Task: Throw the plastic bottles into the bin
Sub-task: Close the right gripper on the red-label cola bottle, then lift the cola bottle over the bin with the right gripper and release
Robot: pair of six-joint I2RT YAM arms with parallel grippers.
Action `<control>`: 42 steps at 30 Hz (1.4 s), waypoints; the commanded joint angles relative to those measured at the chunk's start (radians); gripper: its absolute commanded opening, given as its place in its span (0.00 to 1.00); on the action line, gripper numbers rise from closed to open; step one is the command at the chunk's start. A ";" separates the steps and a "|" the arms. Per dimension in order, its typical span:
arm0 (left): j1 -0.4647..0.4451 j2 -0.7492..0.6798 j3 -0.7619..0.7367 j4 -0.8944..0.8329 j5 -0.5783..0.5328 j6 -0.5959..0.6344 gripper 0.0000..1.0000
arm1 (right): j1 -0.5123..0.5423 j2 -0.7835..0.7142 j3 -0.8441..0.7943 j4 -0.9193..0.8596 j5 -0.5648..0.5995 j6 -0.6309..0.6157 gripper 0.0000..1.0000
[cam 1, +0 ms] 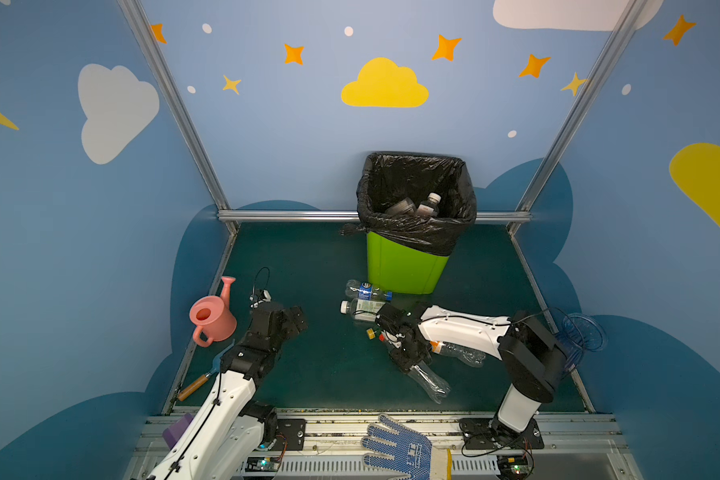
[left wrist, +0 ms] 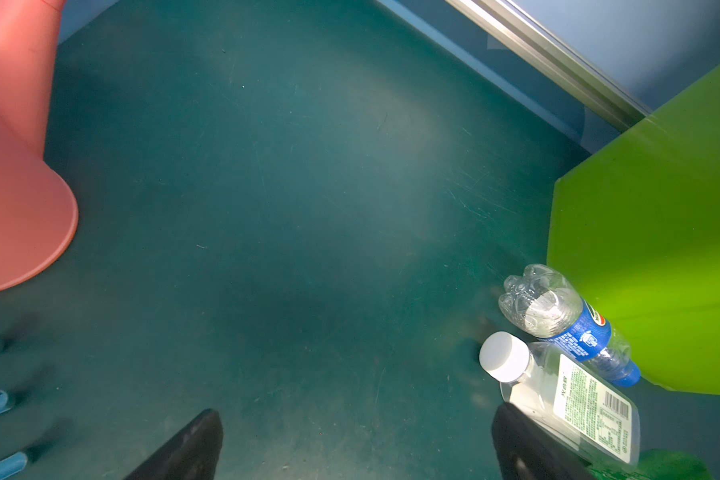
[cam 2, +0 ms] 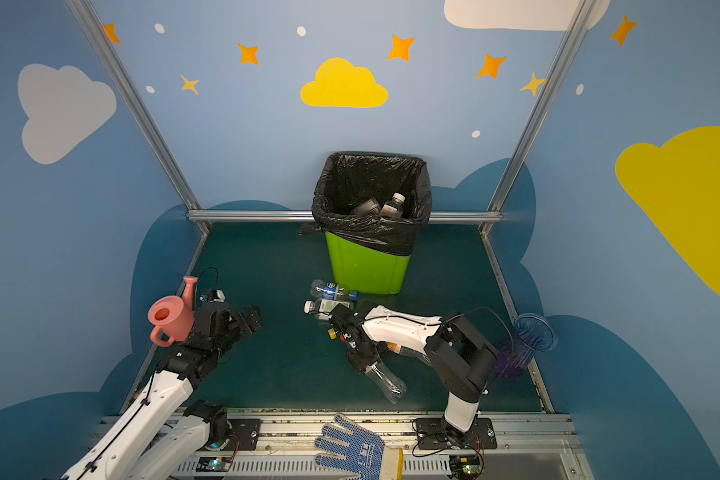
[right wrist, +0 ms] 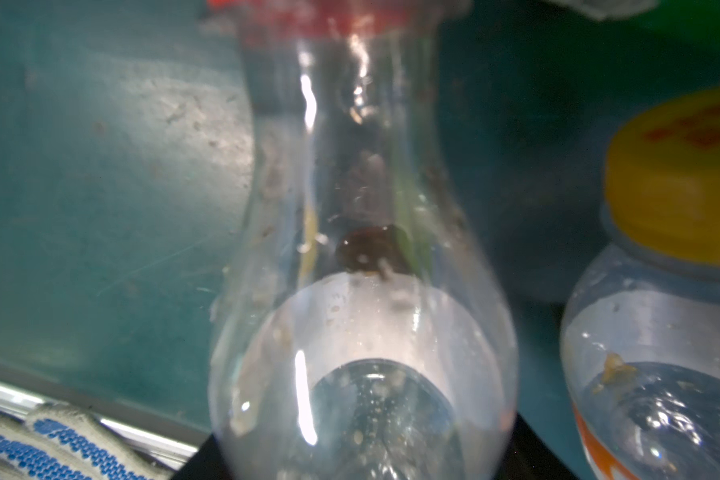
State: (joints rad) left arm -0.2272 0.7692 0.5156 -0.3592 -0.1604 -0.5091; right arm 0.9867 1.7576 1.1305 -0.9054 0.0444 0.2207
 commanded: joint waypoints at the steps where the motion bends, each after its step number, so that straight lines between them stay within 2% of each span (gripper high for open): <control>1: 0.004 -0.013 -0.009 -0.016 -0.019 0.003 1.00 | 0.007 0.011 0.023 -0.029 -0.014 -0.017 0.57; 5: 0.006 -0.013 -0.012 -0.013 -0.019 0.003 1.00 | 0.007 -0.034 0.047 -0.041 -0.019 -0.028 0.52; 10: 0.005 -0.006 -0.015 -0.010 -0.019 0.001 1.00 | -0.003 -0.184 0.127 -0.047 -0.032 -0.060 0.50; 13: 0.007 -0.002 -0.017 -0.005 -0.021 0.000 1.00 | -0.015 -0.315 0.229 -0.067 0.023 -0.090 0.50; 15: 0.008 0.002 -0.017 0.004 -0.021 0.001 1.00 | -0.020 -0.406 0.331 -0.074 0.144 -0.125 0.49; 19: 0.013 0.021 -0.019 0.037 -0.018 0.000 1.00 | -0.025 -0.557 0.615 0.051 0.361 -0.382 0.49; 23: 0.014 0.053 -0.007 0.064 -0.005 -0.005 1.00 | -0.022 -0.596 0.892 0.280 0.377 -0.623 0.45; 26: 0.014 0.081 0.009 0.073 0.023 -0.009 1.00 | -0.024 -0.563 0.997 0.436 0.354 -0.742 0.46; 28: 0.011 0.098 0.020 0.069 0.034 -0.011 1.00 | -0.052 -0.491 1.066 0.475 0.368 -0.783 0.47; 29: 0.008 0.104 0.024 0.068 0.037 -0.014 1.00 | -0.095 -0.436 1.112 0.451 0.338 -0.752 0.47; 33: -0.005 0.110 0.029 0.074 0.034 -0.015 1.00 | -0.411 -0.166 1.300 0.225 0.008 -0.393 0.47; 36: -0.011 0.100 0.028 0.076 0.033 -0.015 1.00 | -0.514 0.065 1.427 0.086 -0.195 -0.240 0.48; 38: -0.014 0.089 0.035 0.063 0.023 -0.007 1.00 | -0.513 0.186 1.559 -0.012 -0.185 -0.231 0.53; 39: -0.014 0.081 0.040 0.048 0.013 -0.002 1.00 | -0.514 0.216 1.618 -0.030 -0.164 -0.231 0.60; 41: -0.013 0.061 0.041 0.031 0.001 0.013 1.00 | -0.518 0.200 1.666 0.021 -0.119 -0.229 0.82; 42: -0.014 0.050 0.038 0.029 -0.002 0.019 1.00 | -0.522 0.162 1.656 0.083 -0.107 -0.231 0.83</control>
State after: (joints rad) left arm -0.2379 0.8501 0.5224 -0.3038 -0.1379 -0.5117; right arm 0.4732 2.0705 2.6968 -0.8017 -0.0395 -0.0719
